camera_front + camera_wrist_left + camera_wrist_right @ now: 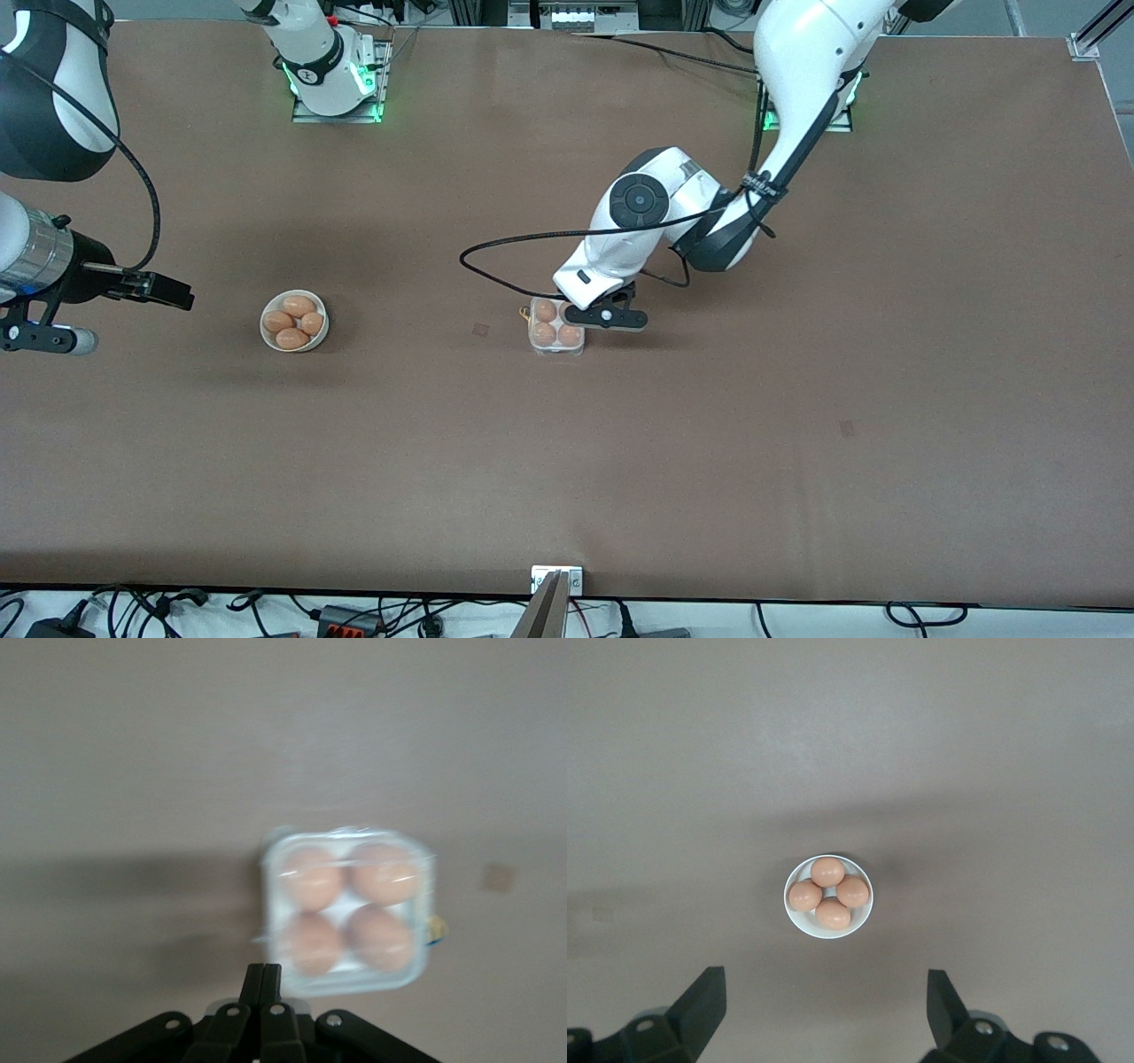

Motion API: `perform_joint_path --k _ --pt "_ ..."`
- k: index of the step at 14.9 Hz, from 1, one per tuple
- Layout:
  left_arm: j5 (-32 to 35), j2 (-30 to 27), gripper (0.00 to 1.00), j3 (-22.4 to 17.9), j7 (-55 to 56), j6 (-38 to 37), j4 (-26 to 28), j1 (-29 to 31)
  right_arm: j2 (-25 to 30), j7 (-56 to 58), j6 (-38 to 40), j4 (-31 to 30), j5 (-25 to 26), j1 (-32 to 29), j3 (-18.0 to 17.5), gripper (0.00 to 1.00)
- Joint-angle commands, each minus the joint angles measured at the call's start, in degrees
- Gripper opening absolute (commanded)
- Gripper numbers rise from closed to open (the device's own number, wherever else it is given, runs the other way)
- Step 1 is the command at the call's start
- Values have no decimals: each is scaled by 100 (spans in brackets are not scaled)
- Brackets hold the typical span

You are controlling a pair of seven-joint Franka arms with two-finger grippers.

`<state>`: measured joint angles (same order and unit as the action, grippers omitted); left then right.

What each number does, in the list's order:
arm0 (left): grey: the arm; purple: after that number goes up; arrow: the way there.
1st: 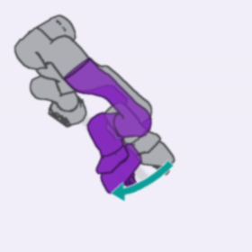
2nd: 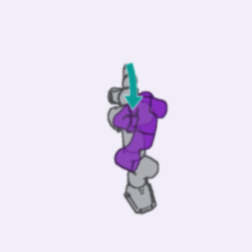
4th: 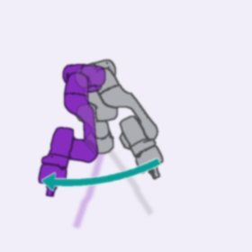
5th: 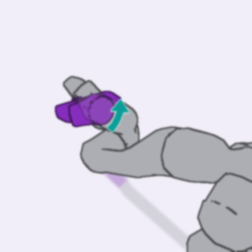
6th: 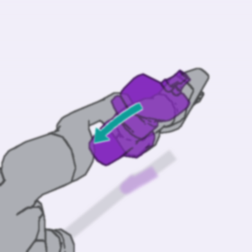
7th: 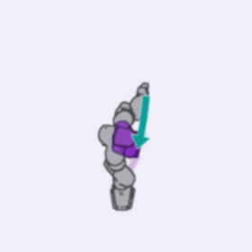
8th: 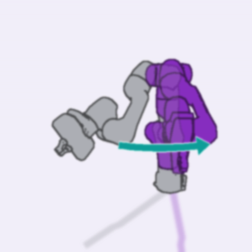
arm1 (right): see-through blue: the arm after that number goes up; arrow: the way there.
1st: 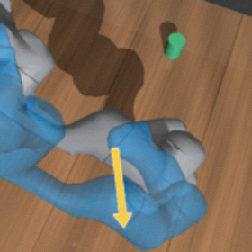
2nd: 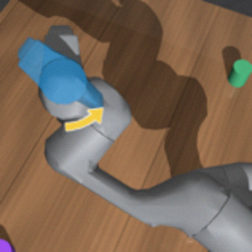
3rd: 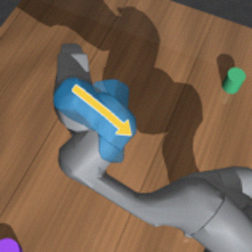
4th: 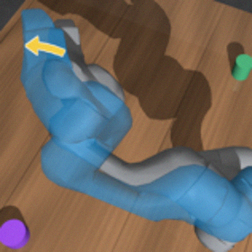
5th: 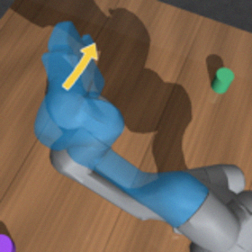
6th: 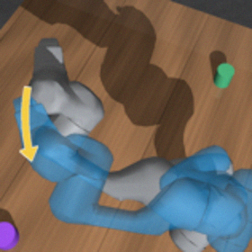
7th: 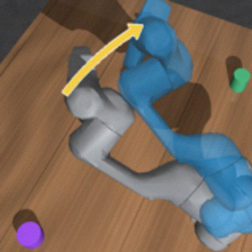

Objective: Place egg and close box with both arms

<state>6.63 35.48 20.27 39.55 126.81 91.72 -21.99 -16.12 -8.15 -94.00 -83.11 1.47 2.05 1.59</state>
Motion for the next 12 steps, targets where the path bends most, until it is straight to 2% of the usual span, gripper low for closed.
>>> perform_joint_path --k 1,4,6,7,8,9,12 --pt "128 -559 1 4 -902 -1147 74 291 4 50 57 58 -77 -38 -18 100" --pt "592 -928 1 30 -1991 -2131 56 704 4 59 57 58 -77 -38 -18 100" --pt "620 -1165 2 30 -2782 -2484 30 1081 12 50 57 58 -77 -38 -18 100" --pt "611 -1245 9 30 -3134 -2729 -48 1292 4 50 57 58 -77 -38 -27 100" --pt "611 -1306 45 30 -3355 -3071 -162 1477 12 50 57 58 -77 -38 -18 100" --pt "620 -1350 99 30 -3444 -3327 -294 1618 12 50 57 58 -77 -38 -18 100" --pt "533 -1386 100 74 -3428 -4057 -768 2005 3 50 57 58 -77 -38 -27 100"
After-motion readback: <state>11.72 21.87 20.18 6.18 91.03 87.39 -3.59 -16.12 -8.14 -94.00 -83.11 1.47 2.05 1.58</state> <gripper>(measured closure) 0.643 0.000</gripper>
